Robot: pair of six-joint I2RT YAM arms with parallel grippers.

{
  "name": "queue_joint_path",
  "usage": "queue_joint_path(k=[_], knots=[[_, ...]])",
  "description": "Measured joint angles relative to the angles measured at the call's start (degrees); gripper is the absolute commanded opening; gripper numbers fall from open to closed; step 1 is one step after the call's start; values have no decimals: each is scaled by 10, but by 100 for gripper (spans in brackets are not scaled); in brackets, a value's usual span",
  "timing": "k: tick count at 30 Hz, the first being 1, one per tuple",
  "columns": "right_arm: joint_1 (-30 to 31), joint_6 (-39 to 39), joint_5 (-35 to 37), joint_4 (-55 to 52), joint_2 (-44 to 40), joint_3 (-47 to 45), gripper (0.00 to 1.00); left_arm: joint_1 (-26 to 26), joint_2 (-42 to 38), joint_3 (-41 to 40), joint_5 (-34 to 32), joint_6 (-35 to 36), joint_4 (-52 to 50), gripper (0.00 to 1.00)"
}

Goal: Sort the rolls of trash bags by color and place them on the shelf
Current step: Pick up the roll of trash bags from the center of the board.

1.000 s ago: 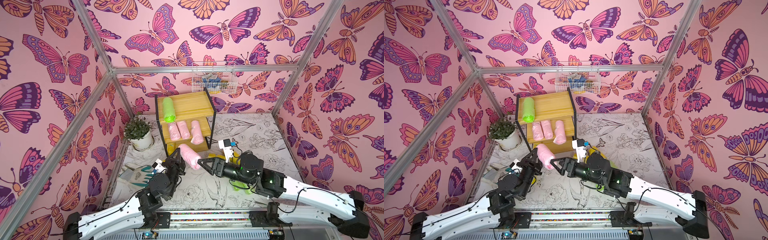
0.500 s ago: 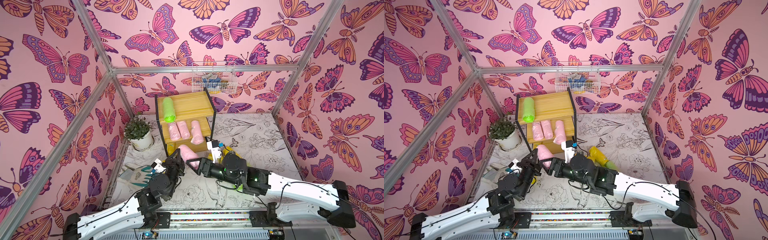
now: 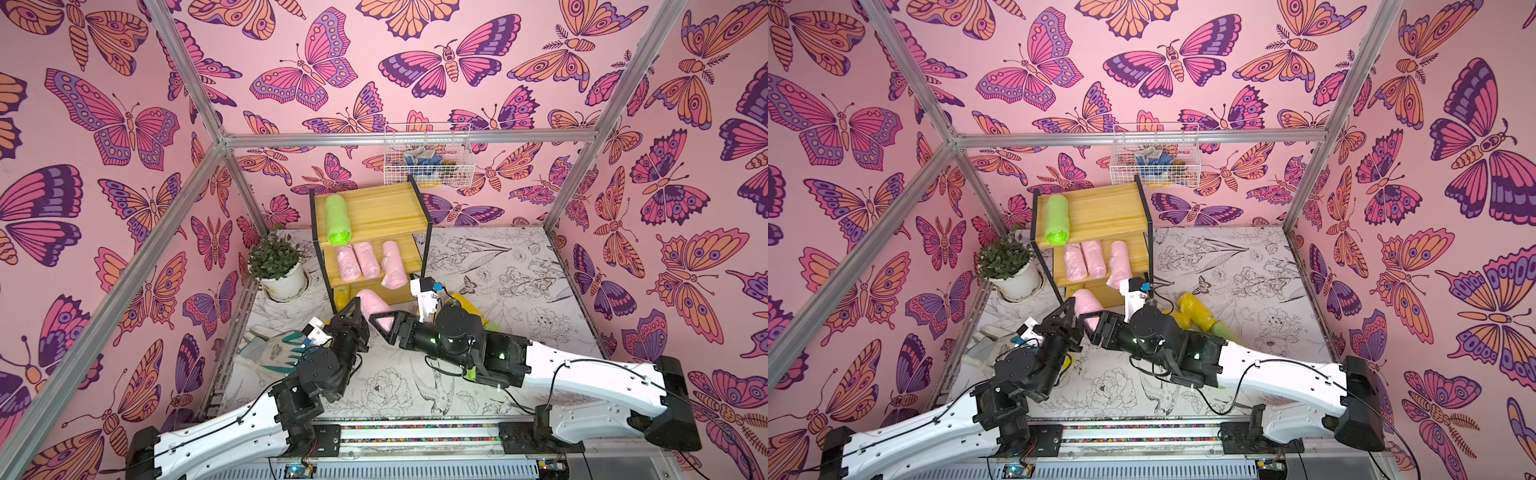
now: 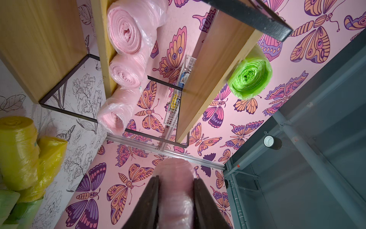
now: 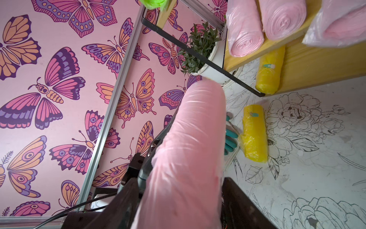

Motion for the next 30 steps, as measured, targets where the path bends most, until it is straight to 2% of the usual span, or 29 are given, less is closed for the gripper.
queue_joint_path(k=[13, 16, 20, 21, 23, 24, 25, 26, 27, 30], knots=[[-8, -9, 14, -4, 30, 13, 52, 1, 11, 0, -2, -5, -5, 0], [-9, -8, 16, -4, 37, 13, 37, 4, 14, 0, -5, -5, -9, 0], [-12, -4, 16, -4, 41, 13, 8, 7, 16, 0, -12, -2, -10, 0], [-12, -4, 16, -5, 41, 13, 2, 7, 15, -1, -12, -1, -10, 15], [-12, -8, 16, -5, 41, 13, 0, 6, 11, -4, -11, -4, -10, 55], [-12, -16, 16, -8, 41, 13, 0, 6, 5, -9, -7, -12, -10, 69], [-11, -23, 18, -9, 41, 12, 0, 6, -2, -14, -2, -20, -10, 78], [-12, -32, 23, -7, 40, 9, 0, 4, -16, -21, 3, -33, -16, 92], [-12, -41, 30, -4, 34, -1, 0, 2, -31, -27, 7, -45, -29, 100], [-17, -63, 56, 0, 5, -47, 0, 2, -99, -24, 14, -65, -125, 100]])
